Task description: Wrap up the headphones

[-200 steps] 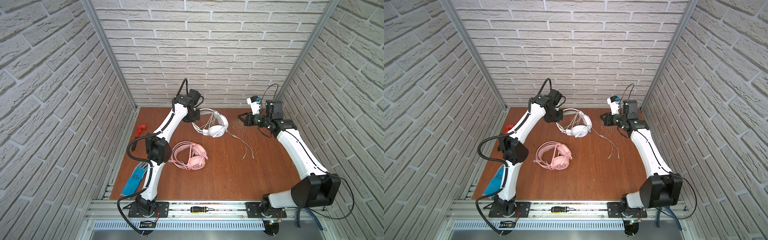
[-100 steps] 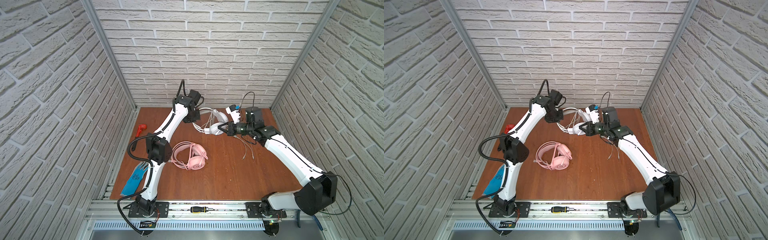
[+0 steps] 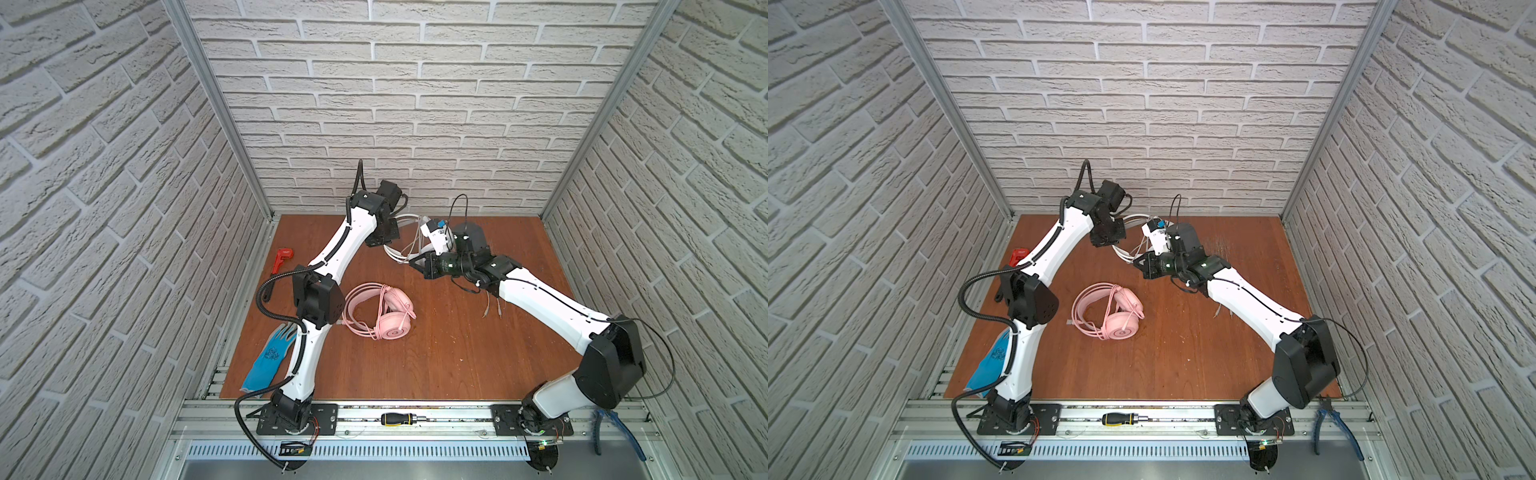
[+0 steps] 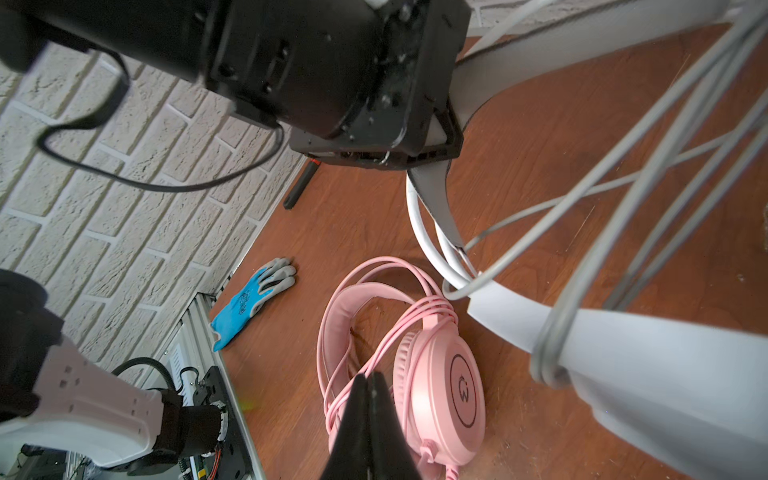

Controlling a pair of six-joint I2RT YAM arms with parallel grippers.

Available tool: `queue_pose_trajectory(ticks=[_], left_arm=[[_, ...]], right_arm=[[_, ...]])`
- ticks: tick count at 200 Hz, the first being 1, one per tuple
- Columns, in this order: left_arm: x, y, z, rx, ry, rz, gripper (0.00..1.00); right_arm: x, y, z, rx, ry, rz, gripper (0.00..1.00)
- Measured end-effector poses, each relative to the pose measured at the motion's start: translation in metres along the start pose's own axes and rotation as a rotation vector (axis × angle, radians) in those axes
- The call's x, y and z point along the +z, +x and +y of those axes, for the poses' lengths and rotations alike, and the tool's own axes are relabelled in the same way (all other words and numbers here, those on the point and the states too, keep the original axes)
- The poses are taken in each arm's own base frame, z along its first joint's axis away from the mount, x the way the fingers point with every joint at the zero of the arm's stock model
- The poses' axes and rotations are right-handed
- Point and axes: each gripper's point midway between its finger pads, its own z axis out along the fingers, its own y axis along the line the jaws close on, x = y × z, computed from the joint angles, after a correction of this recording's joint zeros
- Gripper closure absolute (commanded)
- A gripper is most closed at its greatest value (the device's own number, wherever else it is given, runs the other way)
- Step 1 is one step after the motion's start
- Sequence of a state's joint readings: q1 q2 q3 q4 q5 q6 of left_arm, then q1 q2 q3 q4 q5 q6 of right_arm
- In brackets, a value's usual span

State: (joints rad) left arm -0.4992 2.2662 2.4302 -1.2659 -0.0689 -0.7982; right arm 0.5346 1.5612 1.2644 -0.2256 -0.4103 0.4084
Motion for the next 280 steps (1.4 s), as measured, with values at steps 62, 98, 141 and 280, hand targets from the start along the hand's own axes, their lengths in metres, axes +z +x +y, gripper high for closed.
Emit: queue_pose_trajectory(ticks=[62, 98, 141, 280], left_arm=[[0.0, 0.0, 0.001, -0.008, -0.006, -0.002, 1.0], [0.0, 0.0, 0.002, -0.007, -0.008, 0.001, 1.0], [0.0, 0.0, 0.002, -0.009, -0.008, 0.001, 1.0], [0.0, -0.001, 0.005, -0.013, -0.01, 0.001, 1.0]], right_arm=[[0.037, 0.002, -0.009, -0.014, 0.106, 0.013, 0.94], [0.036, -0.007, -0.023, -0.015, 0.204, 0.004, 0.94], [0.028, -0.009, -0.038, -0.032, 0.307, 0.01, 0.94], [0.03, -0.005, -0.022, -0.076, 0.238, 0.058, 0.94]])
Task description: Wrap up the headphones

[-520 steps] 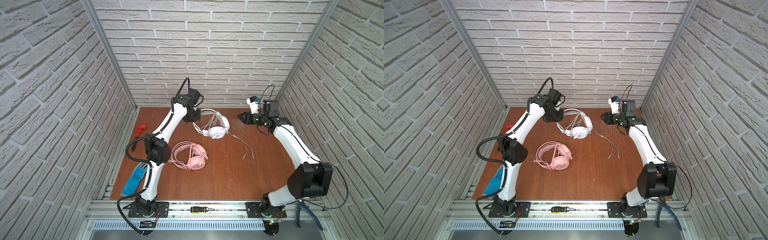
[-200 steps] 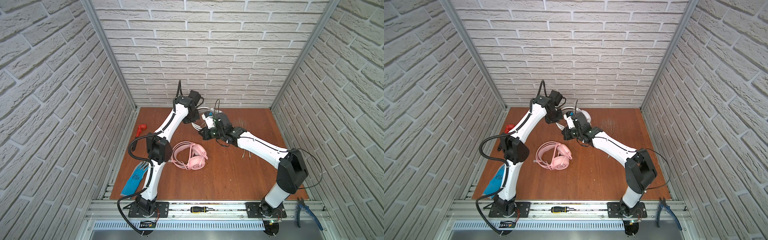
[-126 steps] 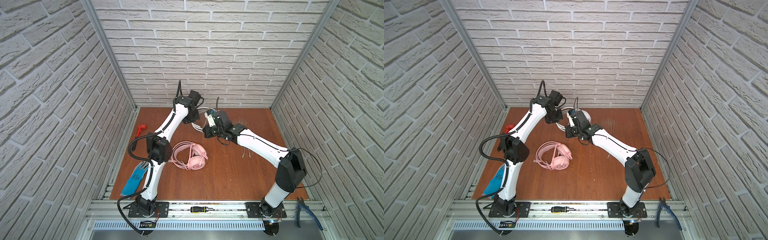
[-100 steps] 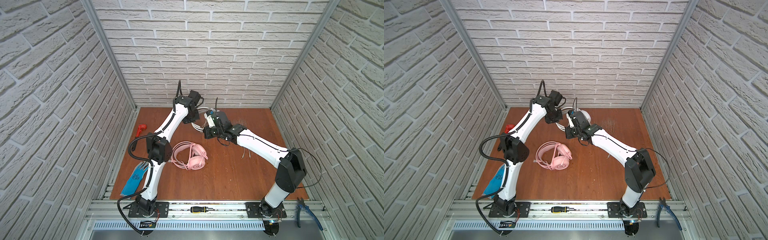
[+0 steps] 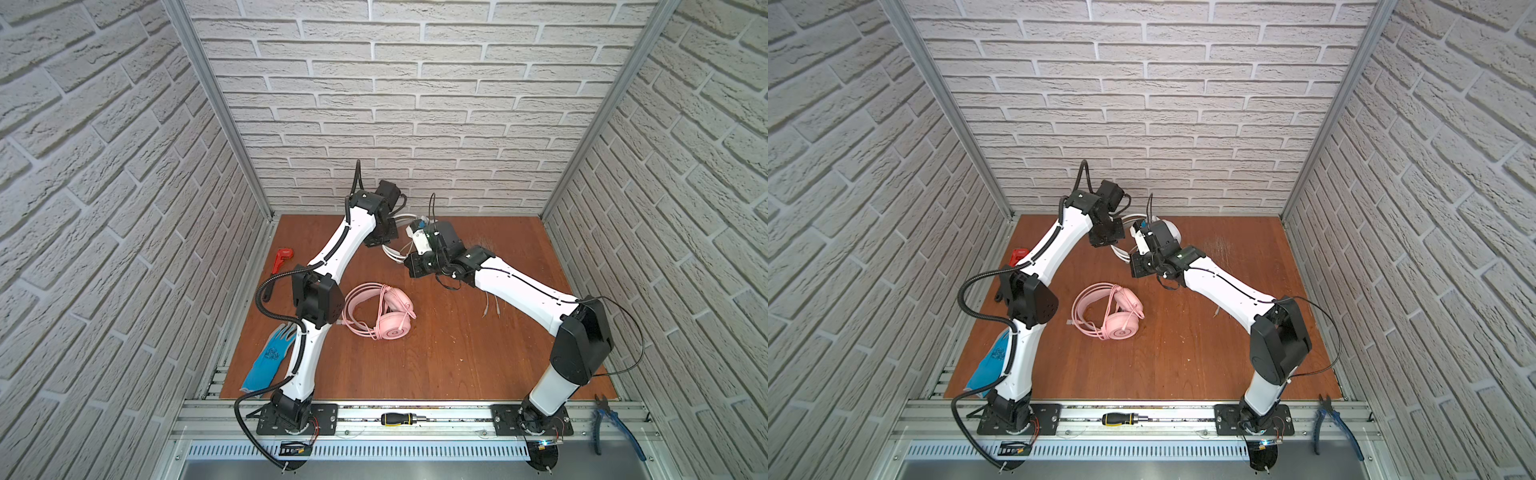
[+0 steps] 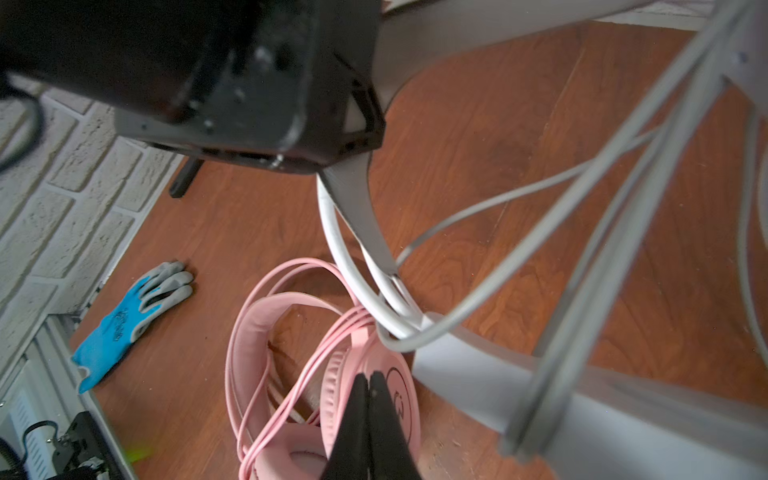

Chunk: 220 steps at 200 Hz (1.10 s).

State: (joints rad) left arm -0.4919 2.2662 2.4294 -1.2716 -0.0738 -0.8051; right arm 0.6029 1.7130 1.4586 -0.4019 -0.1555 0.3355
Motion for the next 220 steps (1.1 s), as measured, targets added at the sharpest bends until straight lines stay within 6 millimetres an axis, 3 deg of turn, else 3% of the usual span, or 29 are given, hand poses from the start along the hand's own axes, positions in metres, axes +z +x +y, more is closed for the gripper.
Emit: queue_pose_trajectory(ticks=[38, 69, 152, 190, 220], left_arm=[[0.0, 0.0, 0.0, 0.0, -0.001, 0.001, 1.0], [0.001, -0.001, -0.001, -0.001, 0.005, -0.005, 1.0], [0.004, -0.003, -0.001, -0.006, 0.01, -0.004, 1.0], [0.004, -0.003, -0.002, -0.006, 0.014, -0.003, 1.0], [0.004, -0.002, 0.0, 0.0, 0.008, 0.003, 1.0]], right_arm=[[0.012, -0.007, 0.0, 0.008, 0.002, -0.002, 0.94], [0.023, -0.002, -0.01, 0.012, 0.055, 0.034, 0.94], [0.005, 0.014, -0.052, -0.026, 0.293, 0.085, 0.94], [-0.011, 0.006, -0.047, -0.039, 0.285, 0.057, 0.94], [-0.02, -0.005, -0.03, -0.051, 0.194, 0.023, 0.93]])
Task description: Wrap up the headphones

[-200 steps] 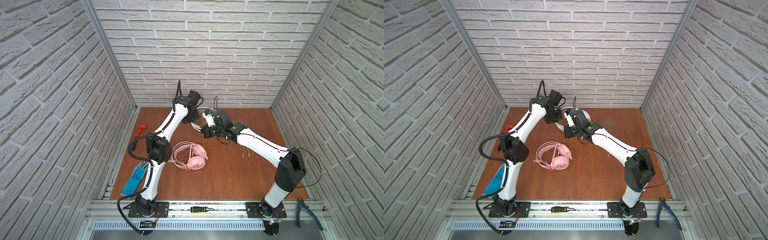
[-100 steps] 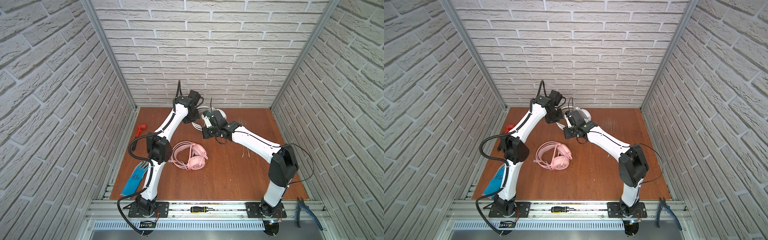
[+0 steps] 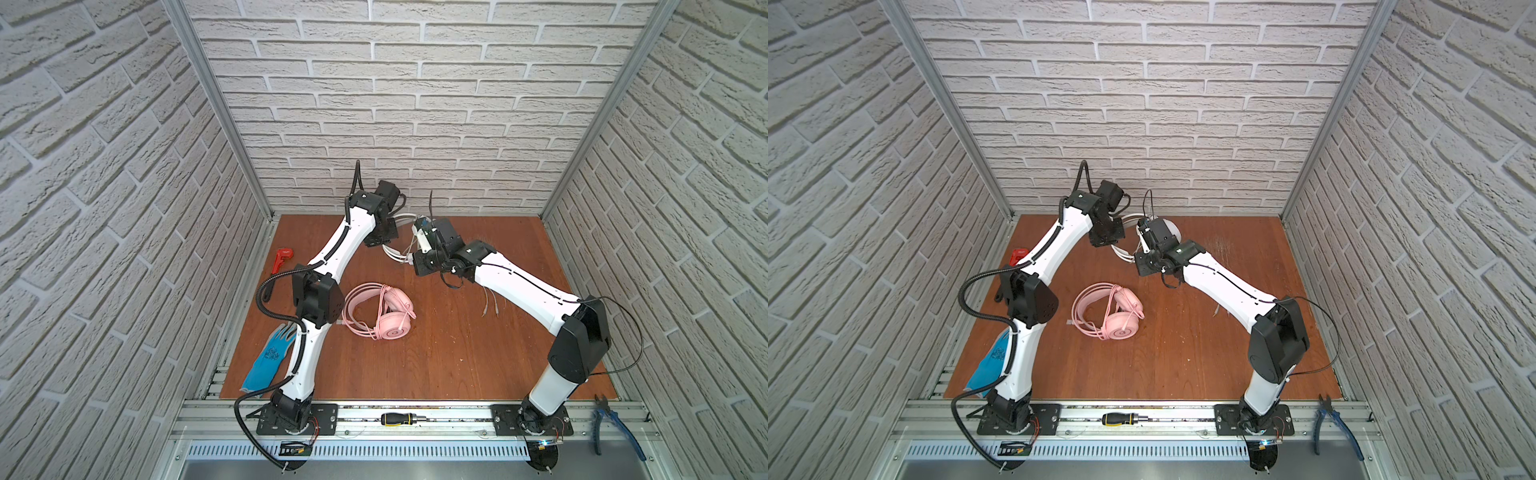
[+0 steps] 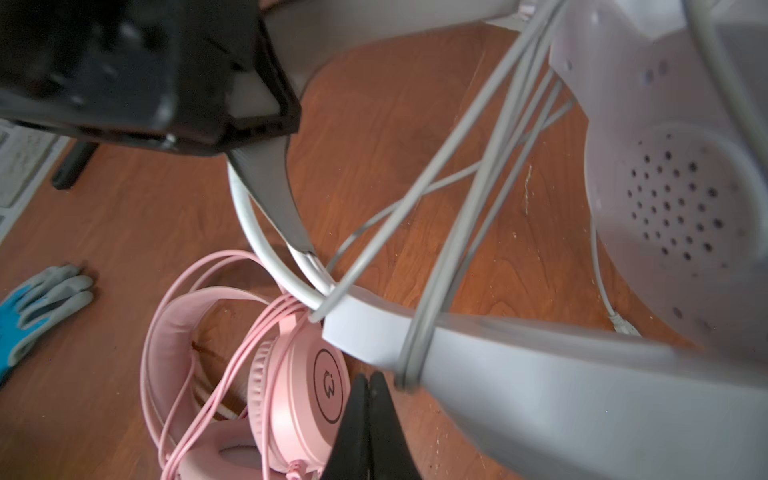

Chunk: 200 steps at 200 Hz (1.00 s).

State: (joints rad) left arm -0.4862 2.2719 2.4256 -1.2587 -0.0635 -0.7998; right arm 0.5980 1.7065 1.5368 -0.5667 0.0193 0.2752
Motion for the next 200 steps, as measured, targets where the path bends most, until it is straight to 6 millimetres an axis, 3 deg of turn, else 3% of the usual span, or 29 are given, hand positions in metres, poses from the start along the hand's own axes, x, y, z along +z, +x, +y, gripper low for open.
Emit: queue_pose_trajectory(ticks=[43, 64, 107, 129, 167, 200], left_arm=[[0.004, 0.001, 0.001, 0.022, -0.002, 0.011, 1.0], [0.006, 0.001, 0.002, 0.047, 0.005, 0.02, 1.0], [0.009, 0.003, -0.002, 0.141, 0.04, 0.04, 1.0], [0.019, 0.009, -0.002, 0.194, 0.052, 0.065, 1.0], [0.023, 0.016, -0.004, 0.272, 0.078, 0.093, 1.0], [0.016, 0.016, -0.008, 0.332, 0.112, 0.091, 1.0]], right_arm=[[-0.032, -0.017, 0.022, -0.019, -0.155, -0.087, 0.88], [-0.056, -0.024, 0.013, -0.002, -0.191, -0.134, 0.85], [-0.106, -0.044, -0.057, 0.093, -0.132, -0.256, 0.72], [-0.12, -0.045, -0.094, 0.136, -0.067, -0.283, 0.67], [-0.111, -0.016, -0.15, 0.243, 0.0, -0.226, 0.51], [-0.096, 0.001, -0.182, 0.311, 0.017, -0.173, 0.4]])
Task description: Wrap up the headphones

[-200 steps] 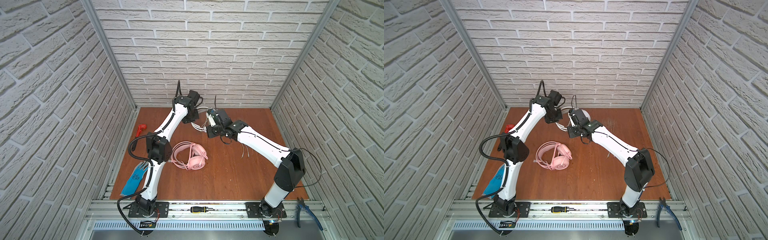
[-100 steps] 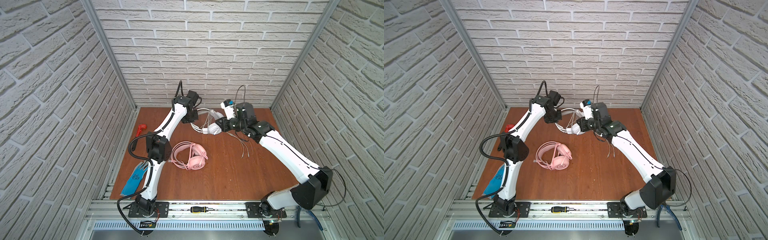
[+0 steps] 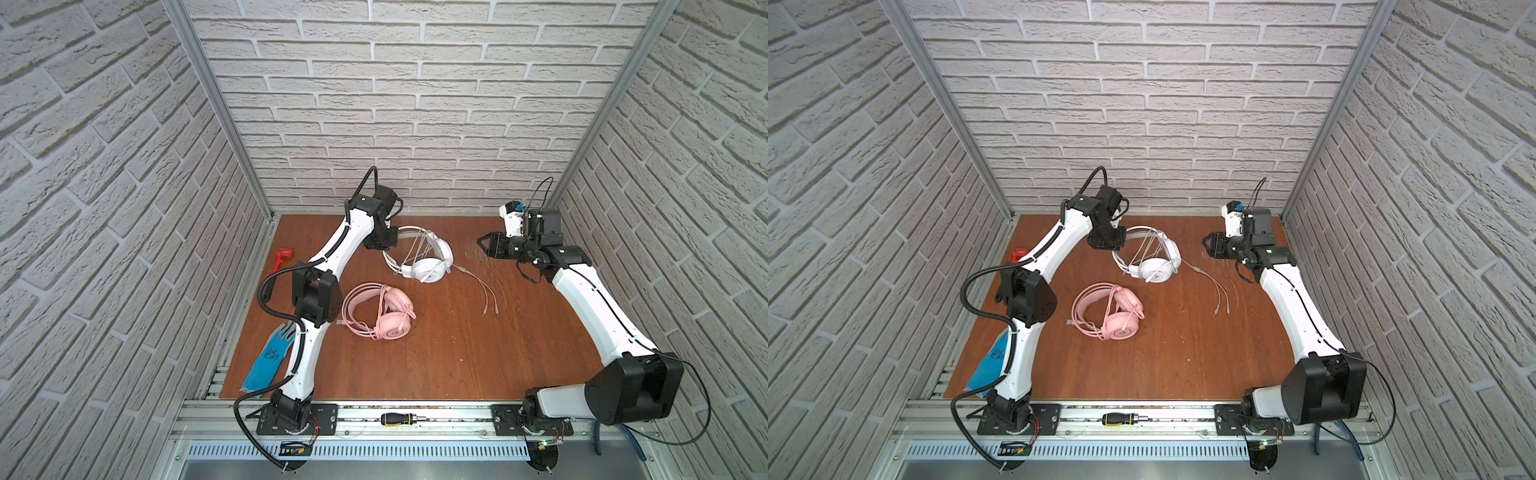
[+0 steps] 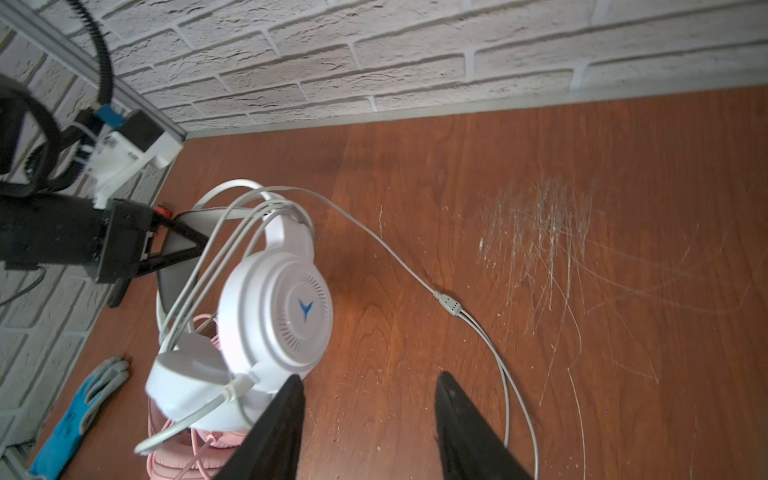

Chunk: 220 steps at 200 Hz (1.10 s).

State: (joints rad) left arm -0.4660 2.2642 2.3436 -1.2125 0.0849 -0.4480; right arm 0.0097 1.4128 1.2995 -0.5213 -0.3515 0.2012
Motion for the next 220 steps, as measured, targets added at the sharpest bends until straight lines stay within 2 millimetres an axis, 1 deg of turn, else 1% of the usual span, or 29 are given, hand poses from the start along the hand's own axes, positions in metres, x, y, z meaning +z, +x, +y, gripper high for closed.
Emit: queue_pose_trajectory(ticks=[12, 25, 63, 74, 83, 97, 113, 138, 174, 191, 220], left_arm=[[-0.003, 0.0, -0.002, 0.017, 0.011, -0.003, 1.0], [-0.008, 0.0, -0.003, 0.036, 0.017, -0.006, 1.0], [-0.015, 0.002, -0.005, 0.069, 0.028, -0.005, 1.0], [-0.016, 0.003, -0.006, 0.074, 0.03, 0.001, 1.0], [-0.016, 0.005, -0.006, 0.077, 0.03, 0.006, 1.0], [-0.016, 0.007, -0.007, 0.084, 0.034, 0.016, 1.0], [-0.016, 0.01, -0.01, 0.095, 0.04, 0.023, 1.0], [-0.02, 0.009, -0.014, 0.108, 0.054, 0.018, 1.0], [-0.026, 0.008, -0.021, 0.127, 0.067, 0.007, 1.0], [-0.026, 0.01, -0.022, 0.129, 0.068, 0.013, 1.0], [-0.026, 0.012, -0.025, 0.134, 0.076, 0.017, 1.0]], right_arm=[[0.008, 0.004, -0.005, 0.007, -0.004, 0.024, 0.36], [0.022, 0.013, -0.008, 0.011, -0.016, 0.066, 0.33], [0.075, 0.046, -0.027, 0.041, -0.033, 0.237, 0.27], [0.09, 0.058, -0.034, 0.055, -0.034, 0.278, 0.24], [0.098, 0.066, -0.037, 0.066, -0.037, 0.306, 0.18], [0.107, 0.074, -0.041, 0.072, -0.043, 0.331, 0.15], [0.113, 0.075, -0.04, 0.058, -0.055, 0.331, 0.13], [0.12, 0.071, -0.036, 0.017, -0.071, 0.317, 0.12], [0.138, 0.064, -0.017, -0.078, -0.109, 0.302, 0.12], [0.147, 0.066, -0.009, -0.106, -0.129, 0.305, 0.13], [0.161, 0.071, -0.002, -0.139, -0.148, 0.319, 0.13]])
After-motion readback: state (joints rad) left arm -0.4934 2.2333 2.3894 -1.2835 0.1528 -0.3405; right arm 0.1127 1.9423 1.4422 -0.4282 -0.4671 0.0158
